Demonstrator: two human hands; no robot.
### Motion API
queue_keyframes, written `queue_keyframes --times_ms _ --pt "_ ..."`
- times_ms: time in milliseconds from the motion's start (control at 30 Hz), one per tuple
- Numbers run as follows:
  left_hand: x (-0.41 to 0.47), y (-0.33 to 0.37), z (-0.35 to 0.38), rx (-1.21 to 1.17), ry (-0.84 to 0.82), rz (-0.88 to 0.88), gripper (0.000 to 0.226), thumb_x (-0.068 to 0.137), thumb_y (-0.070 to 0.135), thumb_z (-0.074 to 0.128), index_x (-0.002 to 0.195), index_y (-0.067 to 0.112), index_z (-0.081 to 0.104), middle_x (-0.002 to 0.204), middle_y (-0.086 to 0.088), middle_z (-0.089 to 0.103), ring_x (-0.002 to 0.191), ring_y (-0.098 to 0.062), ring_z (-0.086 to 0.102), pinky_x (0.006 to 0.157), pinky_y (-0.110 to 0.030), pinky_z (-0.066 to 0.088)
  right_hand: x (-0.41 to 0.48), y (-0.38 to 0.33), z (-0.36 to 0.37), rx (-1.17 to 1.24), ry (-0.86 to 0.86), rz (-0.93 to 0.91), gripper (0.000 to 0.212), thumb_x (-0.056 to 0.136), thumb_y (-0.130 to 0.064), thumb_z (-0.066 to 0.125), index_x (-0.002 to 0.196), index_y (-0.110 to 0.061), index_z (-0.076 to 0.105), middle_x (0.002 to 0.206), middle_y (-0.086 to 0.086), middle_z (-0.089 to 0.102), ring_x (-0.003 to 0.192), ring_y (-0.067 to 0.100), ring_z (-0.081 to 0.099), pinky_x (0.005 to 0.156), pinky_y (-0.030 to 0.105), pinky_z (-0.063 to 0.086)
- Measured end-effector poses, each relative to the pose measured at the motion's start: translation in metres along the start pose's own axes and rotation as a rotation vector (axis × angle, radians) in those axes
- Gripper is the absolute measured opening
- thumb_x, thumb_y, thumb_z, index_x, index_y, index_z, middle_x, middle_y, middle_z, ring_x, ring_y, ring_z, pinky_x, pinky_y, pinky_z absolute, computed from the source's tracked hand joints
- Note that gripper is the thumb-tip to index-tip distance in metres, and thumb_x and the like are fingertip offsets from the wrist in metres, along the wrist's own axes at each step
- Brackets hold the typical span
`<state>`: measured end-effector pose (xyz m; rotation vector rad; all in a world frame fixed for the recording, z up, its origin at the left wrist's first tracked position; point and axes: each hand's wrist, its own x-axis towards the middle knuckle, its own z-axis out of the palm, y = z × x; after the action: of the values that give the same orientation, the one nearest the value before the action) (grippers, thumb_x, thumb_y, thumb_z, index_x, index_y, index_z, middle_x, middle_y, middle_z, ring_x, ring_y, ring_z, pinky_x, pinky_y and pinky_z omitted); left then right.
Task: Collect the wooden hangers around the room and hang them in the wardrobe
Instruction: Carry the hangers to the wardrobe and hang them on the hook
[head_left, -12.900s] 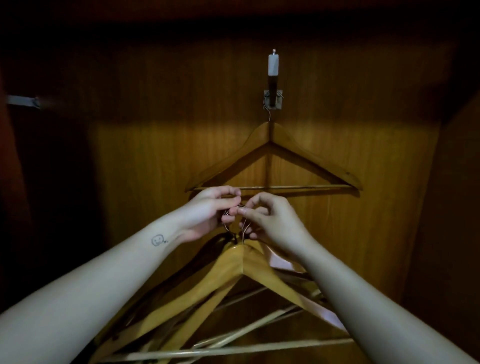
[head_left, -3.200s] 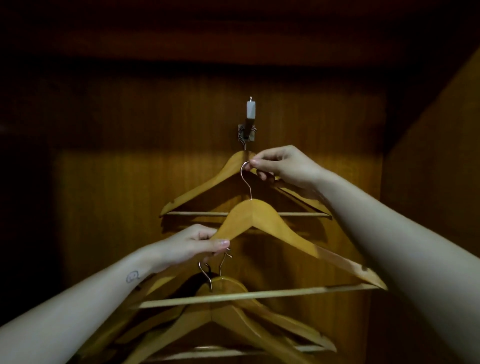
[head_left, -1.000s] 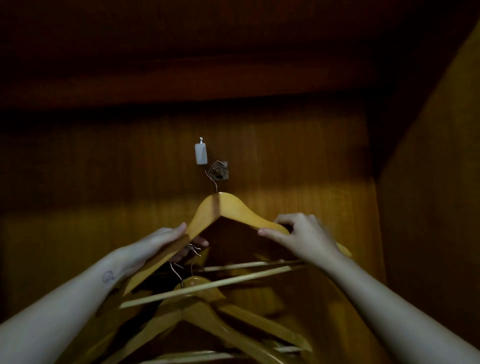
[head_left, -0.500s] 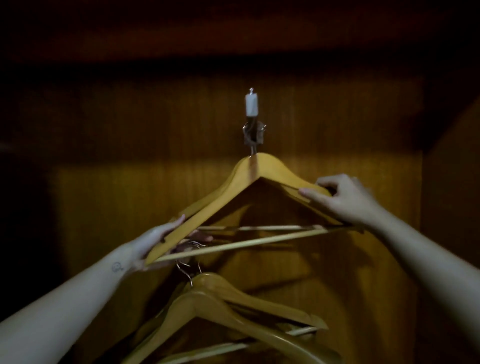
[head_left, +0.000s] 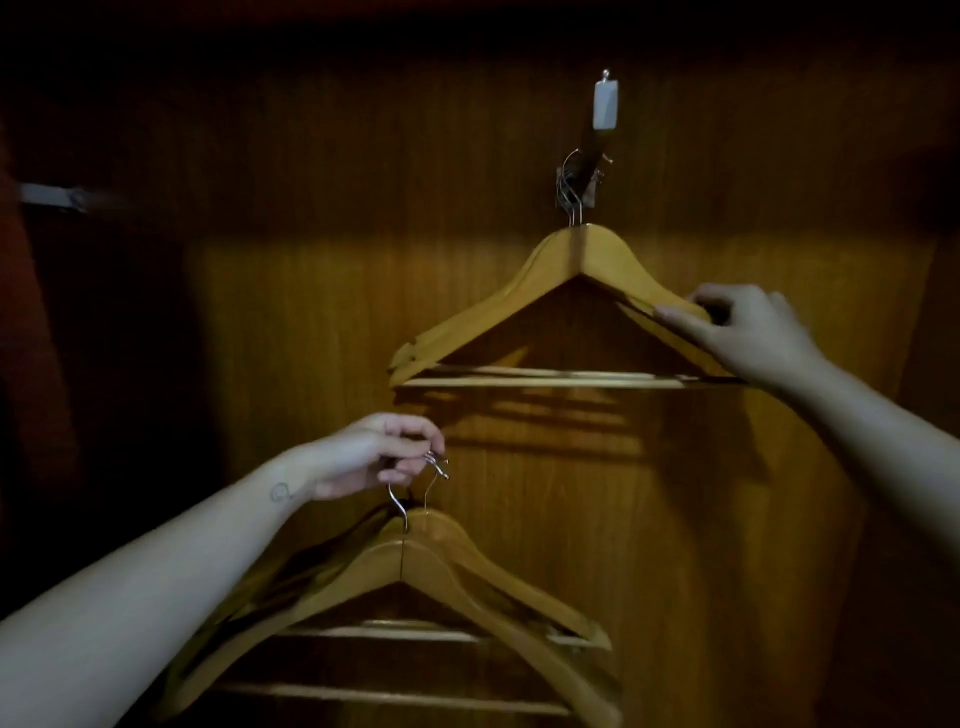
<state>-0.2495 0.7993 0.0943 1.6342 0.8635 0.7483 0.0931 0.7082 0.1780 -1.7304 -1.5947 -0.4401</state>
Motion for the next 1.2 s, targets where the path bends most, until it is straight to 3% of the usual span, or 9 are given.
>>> queue_keyframes --times_ms 200,267,367,433,500,600,667,900,1200 --pt "-0.016 0.002 -0.014 0.043 -0.202 0.107 0.018 0.097 0.0 0.041 0.092 0.005 0.057 0.056 0.005 0.042 0.045 -0.004 0.036 0.055 -0.021 0.027 -0.007 -0.004 0.002 -0.236 0.06 0.076 0.059 0.088 -0.065 0.041 0.124 -0.02 0.056 0.109 0.014 0.063 0.111 0.036 0.053 0.102 0.056 0.026" --pt "-0.019 0.004 -0.007 0.017 -0.208 0.134 0.018 0.097 -0.001 0.04 0.093 0.006 0.057 0.057 0.004 0.041 0.045 -0.005 0.035 0.052 -0.019 0.029 -0.01 -0.004 0.004 -0.268 0.093 0.091 0.056 0.089 -0.059 0.049 0.129 -0.019 0.051 0.121 0.017 0.057 0.12 0.038 0.045 0.102 0.056 0.026" --pt "-0.022 0.003 0.004 -0.006 -0.244 0.163 0.018 0.097 -0.001 0.04 0.093 0.008 0.056 0.058 0.003 0.041 0.045 -0.006 0.035 0.051 -0.018 0.032 -0.035 -0.018 0.011 -0.184 0.352 0.047 0.057 0.086 -0.05 0.056 0.135 -0.022 0.042 0.132 0.014 0.047 0.124 0.036 0.04 0.1 0.05 0.035" --pt "-0.022 0.003 0.014 -0.023 -0.259 0.171 0.019 0.097 -0.002 0.039 0.093 0.009 0.054 0.057 0.003 0.042 0.045 -0.006 0.036 0.051 -0.018 0.032 -0.069 -0.046 0.019 -0.025 0.384 -0.132 0.043 0.088 -0.037 0.056 0.127 -0.019 0.049 0.124 0.01 0.053 0.117 0.027 0.048 0.095 0.038 0.041" --pt "-0.024 0.004 0.026 -0.029 -0.281 0.171 0.02 0.097 -0.002 0.038 0.093 0.011 0.053 0.057 0.003 0.044 0.046 -0.008 0.037 0.051 -0.018 0.033 -0.115 -0.083 0.033 0.126 0.178 -0.254 0.029 0.089 -0.03 0.062 0.115 -0.019 0.058 0.109 0.003 0.062 0.103 0.019 0.058 0.087 0.031 0.046" --pt "-0.028 0.006 0.044 -0.027 -0.314 0.194 0.02 0.096 -0.002 0.039 0.095 0.013 0.052 0.059 0.001 0.047 0.048 -0.01 0.04 0.05 -0.017 0.037 -0.172 -0.111 0.073 0.299 -0.117 -0.167 0.025 0.082 -0.04 0.069 0.101 -0.024 0.063 0.088 -0.006 0.065 0.084 0.013 0.061 0.078 0.037 0.051" --pt "-0.033 0.005 0.055 -0.039 -0.314 0.238 0.019 0.096 -0.002 0.041 0.096 0.014 0.052 0.061 0.0 0.051 0.05 -0.011 0.043 0.052 -0.017 0.039 -0.201 -0.113 0.099 0.336 -0.16 -0.081 0.031 0.079 -0.052 0.065 0.098 -0.027 0.063 0.092 -0.007 0.062 0.087 0.014 0.059 0.079 0.039 0.051" --pt "-0.051 0.004 0.087 -0.242 -0.287 0.289 0.016 0.094 -0.002 0.047 0.096 0.012 0.054 0.065 -0.006 0.062 0.052 -0.01 0.054 0.052 -0.018 0.047 -0.238 -0.12 0.105 0.178 0.169 -0.025 0.04 0.083 -0.05 0.056 0.102 -0.018 0.068 0.098 -0.004 0.059 0.093 0.013 0.051 0.073 0.028 0.05" --pt "-0.07 0.008 0.106 -0.275 -0.359 0.291 0.013 0.094 0.002 0.046 0.095 0.013 0.052 0.067 -0.009 0.065 0.053 -0.01 0.059 0.055 -0.016 0.047 -0.242 -0.123 0.085 0.209 0.283 -0.013 0.022 0.086 -0.04 0.062 0.086 -0.019 0.066 0.078 -0.008 0.061 0.076 0.012 0.052 0.059 0.027 0.047"
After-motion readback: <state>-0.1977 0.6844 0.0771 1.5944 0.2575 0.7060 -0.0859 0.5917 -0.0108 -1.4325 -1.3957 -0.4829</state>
